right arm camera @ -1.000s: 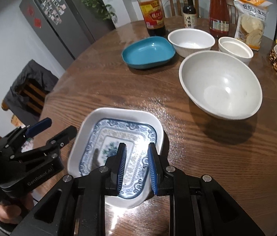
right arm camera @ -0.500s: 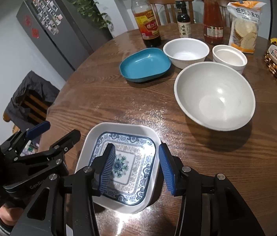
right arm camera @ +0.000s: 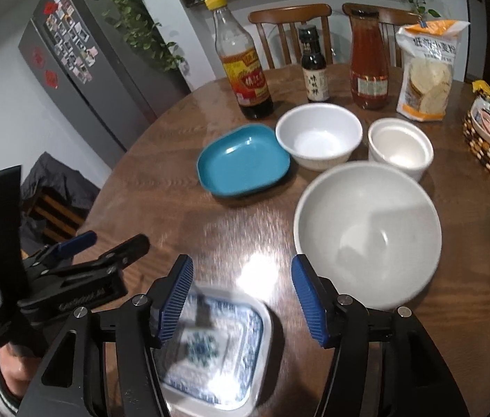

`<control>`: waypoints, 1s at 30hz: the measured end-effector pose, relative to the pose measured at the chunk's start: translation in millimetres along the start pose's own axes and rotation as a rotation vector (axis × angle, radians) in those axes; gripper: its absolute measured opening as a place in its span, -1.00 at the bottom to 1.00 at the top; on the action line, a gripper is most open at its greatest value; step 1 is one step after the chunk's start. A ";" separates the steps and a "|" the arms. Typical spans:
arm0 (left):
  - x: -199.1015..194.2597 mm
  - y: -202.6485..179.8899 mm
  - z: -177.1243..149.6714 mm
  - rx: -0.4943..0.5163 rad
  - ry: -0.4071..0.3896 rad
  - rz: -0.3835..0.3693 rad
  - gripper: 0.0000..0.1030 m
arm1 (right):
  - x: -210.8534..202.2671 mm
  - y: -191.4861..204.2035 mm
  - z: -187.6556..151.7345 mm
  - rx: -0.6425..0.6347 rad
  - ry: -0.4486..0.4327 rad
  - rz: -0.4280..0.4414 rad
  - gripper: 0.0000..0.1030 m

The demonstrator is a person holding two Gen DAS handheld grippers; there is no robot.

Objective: Organize plates and bowls
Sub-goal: 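Move the right tool to the teal dish and grasp its rim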

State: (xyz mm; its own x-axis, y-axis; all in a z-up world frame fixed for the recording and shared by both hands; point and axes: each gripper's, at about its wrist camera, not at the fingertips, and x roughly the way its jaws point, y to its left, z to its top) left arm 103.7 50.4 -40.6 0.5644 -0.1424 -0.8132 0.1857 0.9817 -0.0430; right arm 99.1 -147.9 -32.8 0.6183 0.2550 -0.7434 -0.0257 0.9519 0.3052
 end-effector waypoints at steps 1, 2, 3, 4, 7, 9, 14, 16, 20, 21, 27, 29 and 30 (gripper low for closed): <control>6.0 1.4 9.4 -0.017 0.007 -0.009 0.88 | 2.7 0.8 5.5 -0.001 -0.003 0.002 0.17; 9.5 2.0 15.1 -0.027 0.013 -0.017 0.88 | 5.0 1.2 10.2 -0.001 -0.005 0.002 0.17; 16.7 3.4 24.8 -0.049 0.022 -0.033 0.88 | 7.1 1.2 14.7 0.000 -0.008 -0.001 0.17; 24.0 4.5 33.0 -0.069 0.033 -0.049 0.88 | 10.1 1.4 19.7 0.002 -0.010 -0.002 0.17; 43.7 5.3 55.7 -0.112 0.052 -0.060 0.86 | 21.3 -0.9 31.6 0.011 -0.011 0.003 0.17; 57.6 3.2 68.3 -0.119 0.058 -0.045 0.85 | 27.6 -4.0 36.9 0.018 -0.004 -0.003 0.17; 96.8 -6.9 87.7 -0.112 0.113 -0.041 0.50 | 45.4 -8.3 46.5 0.030 0.016 -0.015 0.17; 107.6 -10.7 91.2 -0.096 0.127 -0.033 0.41 | 51.4 -9.5 49.4 0.031 0.025 -0.017 0.16; 122.0 -15.4 95.4 -0.075 0.143 -0.020 0.03 | 60.3 -8.4 52.9 0.020 0.039 -0.029 0.16; 126.3 -15.5 96.3 -0.072 0.151 -0.019 -0.03 | 62.5 -8.2 53.7 0.015 0.042 -0.034 0.16; 138.0 -13.0 95.1 -0.045 0.180 -0.021 -0.63 | 73.5 -5.0 58.1 -0.022 0.058 -0.045 0.16; 137.3 -10.7 94.6 -0.035 0.187 -0.027 -0.73 | 77.1 -3.2 60.1 -0.031 0.061 -0.045 0.16; 135.8 -8.7 94.0 -0.026 0.184 -0.021 -0.74 | 79.3 -1.4 61.3 -0.038 0.065 -0.038 0.16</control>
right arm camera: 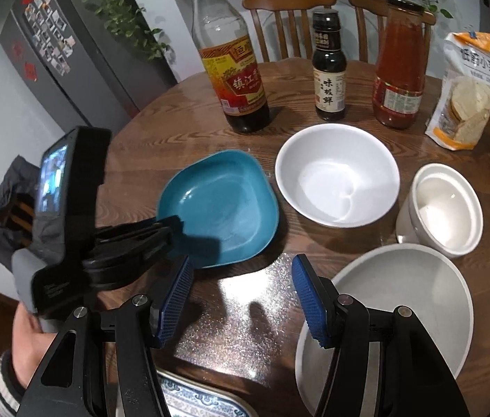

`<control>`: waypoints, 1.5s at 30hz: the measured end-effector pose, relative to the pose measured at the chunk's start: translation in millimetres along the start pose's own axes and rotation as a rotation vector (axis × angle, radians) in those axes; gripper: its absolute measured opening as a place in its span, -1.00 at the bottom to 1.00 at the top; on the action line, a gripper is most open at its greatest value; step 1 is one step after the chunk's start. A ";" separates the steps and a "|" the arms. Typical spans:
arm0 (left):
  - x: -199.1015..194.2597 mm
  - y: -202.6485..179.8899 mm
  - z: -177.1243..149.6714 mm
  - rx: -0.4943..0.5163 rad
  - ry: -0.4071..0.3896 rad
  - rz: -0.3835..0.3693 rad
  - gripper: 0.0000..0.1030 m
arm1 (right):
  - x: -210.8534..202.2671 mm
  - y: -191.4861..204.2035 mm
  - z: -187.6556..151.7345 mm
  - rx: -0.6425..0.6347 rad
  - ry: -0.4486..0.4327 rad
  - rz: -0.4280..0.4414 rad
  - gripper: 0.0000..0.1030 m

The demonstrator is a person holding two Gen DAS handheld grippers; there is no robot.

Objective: Organize plates and bowls
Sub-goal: 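Move the right tool to the teal dish and grasp its rim, then lift the teal dish with the right gripper and carry it to the plate stack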

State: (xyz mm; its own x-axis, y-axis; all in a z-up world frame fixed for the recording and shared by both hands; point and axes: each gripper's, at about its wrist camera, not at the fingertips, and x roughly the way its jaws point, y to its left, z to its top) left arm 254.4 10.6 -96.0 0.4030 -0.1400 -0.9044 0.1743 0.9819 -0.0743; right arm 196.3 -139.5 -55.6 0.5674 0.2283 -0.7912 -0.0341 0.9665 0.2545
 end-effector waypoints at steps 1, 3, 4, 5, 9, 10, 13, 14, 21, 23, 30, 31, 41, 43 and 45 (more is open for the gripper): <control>-1.2 2.3 -0.9 0.014 -0.002 0.011 -0.75 | 2.0 1.6 1.2 -0.006 0.003 0.002 0.16; -2.5 7.4 -3.6 0.040 0.004 0.009 -0.76 | 8.3 7.0 3.6 -0.030 0.014 0.002 0.16; -4.4 12.1 -6.6 0.052 0.010 0.002 -0.76 | 12.1 10.2 4.5 -0.041 0.017 0.002 0.16; -6.0 16.3 -9.8 0.066 0.014 0.002 -0.76 | 16.7 14.2 5.6 -0.053 0.025 0.003 0.16; -10.6 37.5 -21.7 0.090 0.029 0.022 -0.75 | 33.3 27.5 9.1 -0.087 0.049 0.001 0.16; -12.5 43.8 -24.4 0.084 0.035 0.021 -0.76 | 38.2 32.0 10.0 -0.099 0.057 0.001 0.16; -16.0 53.5 -30.1 0.082 0.047 0.015 -0.75 | 49.3 42.7 10.2 -0.128 0.074 0.004 0.16; -17.5 55.1 -32.6 0.084 0.048 0.016 -0.75 | 54.5 47.6 10.3 -0.143 0.085 0.001 0.16; -18.5 57.9 -37.3 0.077 0.042 0.012 -0.74 | 80.6 63.1 9.1 -0.208 0.122 -0.054 -0.02; -17.4 57.5 -36.7 0.073 0.040 0.008 -0.74 | 85.5 64.3 8.1 -0.217 0.141 -0.058 -0.18; -19.8 59.9 -40.2 0.070 0.028 0.006 -0.74 | 93.4 61.3 4.8 -0.203 0.173 -0.057 -0.49; -20.0 59.6 -40.6 0.072 0.025 0.008 -0.74 | 92.1 60.0 3.5 -0.199 0.173 -0.054 -0.54; -21.1 61.9 -41.6 0.057 0.013 -0.003 -0.76 | 79.7 46.9 3.9 -0.149 0.160 -0.023 -0.81; -23.1 60.4 -42.3 0.056 0.004 -0.004 -0.76 | 74.7 46.2 4.9 -0.142 0.152 -0.018 -0.81; -26.5 59.0 -42.7 0.059 -0.009 0.000 -0.76 | 69.2 45.5 6.4 -0.132 0.140 -0.010 -0.81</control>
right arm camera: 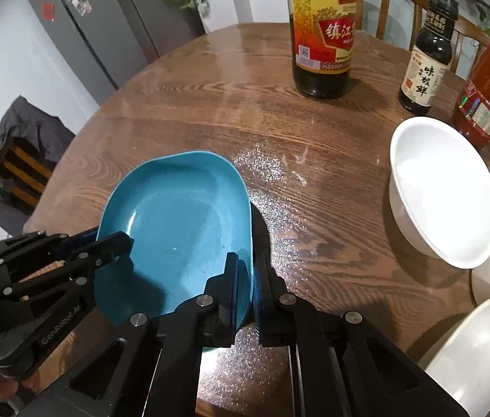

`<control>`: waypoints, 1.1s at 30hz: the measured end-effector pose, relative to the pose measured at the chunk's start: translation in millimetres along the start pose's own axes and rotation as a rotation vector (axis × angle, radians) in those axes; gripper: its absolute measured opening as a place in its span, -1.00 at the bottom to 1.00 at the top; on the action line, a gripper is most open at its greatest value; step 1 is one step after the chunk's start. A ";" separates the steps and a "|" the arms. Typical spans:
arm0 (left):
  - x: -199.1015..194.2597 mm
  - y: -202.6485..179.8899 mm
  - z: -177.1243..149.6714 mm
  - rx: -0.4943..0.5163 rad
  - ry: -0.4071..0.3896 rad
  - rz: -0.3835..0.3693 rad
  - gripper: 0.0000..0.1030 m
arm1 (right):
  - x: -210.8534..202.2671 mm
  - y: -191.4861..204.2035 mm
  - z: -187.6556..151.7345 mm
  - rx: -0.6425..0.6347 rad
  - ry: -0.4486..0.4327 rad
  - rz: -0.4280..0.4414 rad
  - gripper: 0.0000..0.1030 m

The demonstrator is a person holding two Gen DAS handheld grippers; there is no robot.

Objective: Organize plates and bowls
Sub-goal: 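Lift the teal dish with the right gripper and carry it to the plate stack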

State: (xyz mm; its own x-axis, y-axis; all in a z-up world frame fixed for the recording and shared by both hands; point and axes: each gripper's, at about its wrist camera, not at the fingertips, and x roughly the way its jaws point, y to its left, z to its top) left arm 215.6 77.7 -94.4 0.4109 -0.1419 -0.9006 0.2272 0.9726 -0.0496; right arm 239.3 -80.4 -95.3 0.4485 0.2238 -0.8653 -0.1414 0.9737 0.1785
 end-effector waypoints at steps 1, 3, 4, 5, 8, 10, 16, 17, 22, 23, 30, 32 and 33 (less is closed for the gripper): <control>-2.2 -0.7 0.0 -0.001 -0.007 0.001 -0.76 | -3.8 -0.7 -0.7 0.006 -0.007 0.006 -0.81; -7.3 -0.8 -0.5 -0.002 -0.019 0.000 -0.76 | -13.5 -3.4 -1.7 0.022 -0.025 0.020 -0.81; -11.0 -1.5 -0.9 -0.001 -0.028 0.000 -0.76 | -17.4 -4.5 -1.8 0.026 -0.031 0.023 -0.81; -14.2 -2.0 -1.3 0.000 -0.035 -0.001 -0.76 | -22.3 -5.2 -3.0 0.033 -0.041 0.028 -0.81; -26.6 -6.6 -3.4 0.013 -0.058 0.002 -0.76 | -35.6 -7.2 -6.4 0.048 -0.065 0.040 -0.81; -34.2 -10.3 -5.0 0.019 -0.073 0.001 -0.76 | -45.1 -9.0 -9.4 0.055 -0.081 0.048 -0.81; -56.0 -21.3 -11.8 0.034 -0.112 -0.002 -0.76 | -69.4 -12.3 -20.4 0.059 -0.120 0.053 -0.81; -58.4 -22.9 -13.0 0.037 -0.116 0.000 -0.76 | -69.1 -10.7 -20.6 0.059 -0.125 0.053 -0.81; -75.4 -32.0 -23.3 0.047 -0.141 -0.002 -0.76 | -84.1 -11.5 -32.3 0.058 -0.148 0.058 -0.81; -77.1 -33.7 -24.7 0.048 -0.144 -0.002 -0.76 | -87.8 -11.6 -35.8 0.055 -0.151 0.058 -0.81; -94.9 -49.0 -41.2 0.061 -0.169 0.003 -0.76 | -108.2 -13.3 -62.6 0.053 -0.167 0.064 -0.81; -97.8 -51.7 -46.1 0.061 -0.167 -0.001 -0.76 | -111.5 -12.9 -71.1 0.050 -0.164 0.067 -0.81; -99.2 -53.3 -48.6 0.063 -0.167 0.000 -0.76 | -113.2 -13.0 -74.7 0.049 -0.163 0.067 -0.81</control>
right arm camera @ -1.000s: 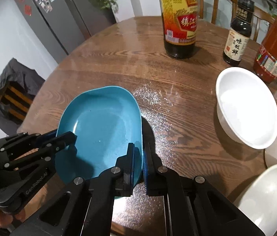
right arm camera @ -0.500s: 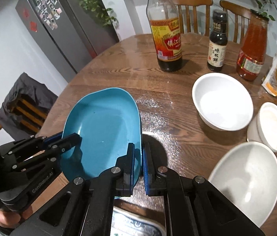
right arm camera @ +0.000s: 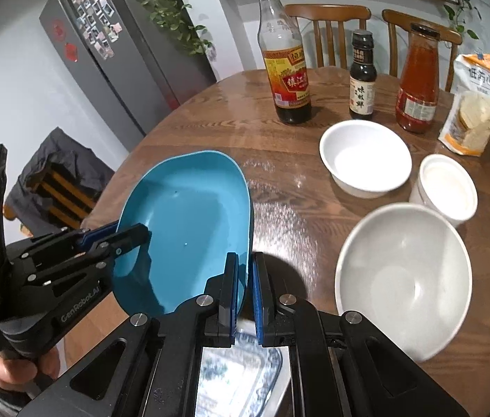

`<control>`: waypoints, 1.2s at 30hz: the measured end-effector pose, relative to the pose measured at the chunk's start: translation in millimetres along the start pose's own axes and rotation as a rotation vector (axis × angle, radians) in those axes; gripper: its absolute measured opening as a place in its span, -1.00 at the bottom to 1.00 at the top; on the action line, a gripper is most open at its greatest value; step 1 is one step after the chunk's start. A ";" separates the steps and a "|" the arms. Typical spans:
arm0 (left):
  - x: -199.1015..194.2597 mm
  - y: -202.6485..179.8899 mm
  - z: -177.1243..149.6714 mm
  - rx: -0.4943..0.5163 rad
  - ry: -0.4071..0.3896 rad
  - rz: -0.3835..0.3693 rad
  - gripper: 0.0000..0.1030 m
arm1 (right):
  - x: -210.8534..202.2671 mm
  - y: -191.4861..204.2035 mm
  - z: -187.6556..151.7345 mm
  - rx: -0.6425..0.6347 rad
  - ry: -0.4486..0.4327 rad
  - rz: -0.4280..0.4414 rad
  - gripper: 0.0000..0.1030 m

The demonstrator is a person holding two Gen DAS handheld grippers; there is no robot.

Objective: Organize plates and bowls
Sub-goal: 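Lift the teal dish with the right gripper and carry it to the plate stack, then lower the teal dish onto the stacked square plates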

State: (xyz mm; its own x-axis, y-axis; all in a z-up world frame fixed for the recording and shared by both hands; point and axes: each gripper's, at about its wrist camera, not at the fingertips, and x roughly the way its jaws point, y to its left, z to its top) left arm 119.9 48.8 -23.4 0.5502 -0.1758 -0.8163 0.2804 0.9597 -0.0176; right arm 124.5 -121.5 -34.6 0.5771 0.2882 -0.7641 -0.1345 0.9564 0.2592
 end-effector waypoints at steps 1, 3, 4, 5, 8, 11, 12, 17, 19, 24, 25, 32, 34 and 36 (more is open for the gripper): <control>-2.7 -2.6 -3.3 0.003 -0.001 0.003 -0.76 | -1.8 -0.2 -3.6 0.000 0.001 0.002 -0.81; -6.7 -6.2 -8.0 0.009 -0.003 0.006 -0.76 | -4.7 -1.7 -11.1 0.005 0.007 0.008 -0.81; -8.8 -8.0 -10.7 0.011 -0.005 0.008 -0.76 | -6.4 -2.9 -15.0 0.010 0.008 0.013 -0.81; -10.4 -10.1 -12.7 0.013 -0.006 0.011 -0.76 | -7.6 -3.7 -17.7 0.012 0.010 0.016 -0.81; -15.1 -15.7 -19.7 0.021 -0.009 0.018 -0.76 | -12.8 -4.7 -26.7 0.012 0.013 0.022 -0.81; -19.4 -22.2 -27.9 0.032 -0.012 0.030 -0.76 | -18.3 -4.1 -35.6 0.009 0.016 0.026 -0.81; -20.4 -23.6 -30.5 0.033 -0.011 0.033 -0.76 | -19.9 -4.2 -38.5 0.010 0.017 0.028 -0.81; -23.5 -28.0 -43.0 0.029 0.000 0.035 -0.76 | -25.4 -4.0 -52.9 0.007 0.030 0.039 -0.81; -25.2 -30.2 -48.4 0.026 0.003 0.038 -0.76 | -25.9 -4.3 -58.4 0.007 0.037 0.045 -0.81; -28.9 -33.6 -60.5 0.017 0.008 0.047 -0.76 | -26.7 -3.5 -71.7 0.000 0.059 0.056 -0.81; -28.9 -34.5 -63.7 0.016 0.013 0.050 -0.76 | -26.5 -3.6 -74.3 -0.001 0.064 0.058 -0.81; -22.7 -40.2 -81.6 0.009 0.050 0.061 -0.76 | -19.8 -8.9 -91.2 0.014 0.117 0.070 -0.81; -19.0 -41.5 -86.6 0.006 0.067 0.063 -0.76 | -17.7 -10.3 -95.2 0.017 0.132 0.072 -0.81; -16.3 -43.0 -90.7 0.003 0.079 0.065 -0.76 | -16.4 -11.1 -98.1 0.017 0.140 0.073 -0.81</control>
State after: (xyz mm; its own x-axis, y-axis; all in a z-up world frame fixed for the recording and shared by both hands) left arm 27.5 30.3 -61.7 0.5037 -0.0949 -0.8587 0.2485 0.9679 0.0387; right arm 37.5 -132.2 -82.9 0.4480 0.3620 -0.8175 -0.1576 0.9320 0.3263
